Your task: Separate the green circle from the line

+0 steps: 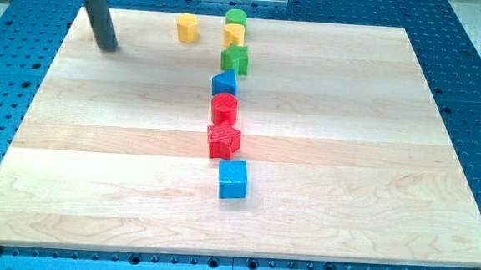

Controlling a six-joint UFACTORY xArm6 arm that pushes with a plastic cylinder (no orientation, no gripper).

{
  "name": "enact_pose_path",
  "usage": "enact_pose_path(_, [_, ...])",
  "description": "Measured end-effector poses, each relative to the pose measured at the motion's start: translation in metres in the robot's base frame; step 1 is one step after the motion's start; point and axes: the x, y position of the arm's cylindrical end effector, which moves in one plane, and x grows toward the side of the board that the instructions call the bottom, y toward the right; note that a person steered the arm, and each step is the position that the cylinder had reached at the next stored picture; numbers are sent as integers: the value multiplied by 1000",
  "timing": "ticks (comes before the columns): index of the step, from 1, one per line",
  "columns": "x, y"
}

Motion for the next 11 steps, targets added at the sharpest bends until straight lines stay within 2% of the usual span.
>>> enact_pose_path(1, [-44, 43])
enact_pose_path(2, [-68, 109])
enact_pose_path(5, [-67, 226])
enact_pose_path(6, [-49, 269])
enact_pose_path(8, [-67, 343])
enact_pose_path(10, [-5, 292])
enact_pose_path(11, [-24, 284])
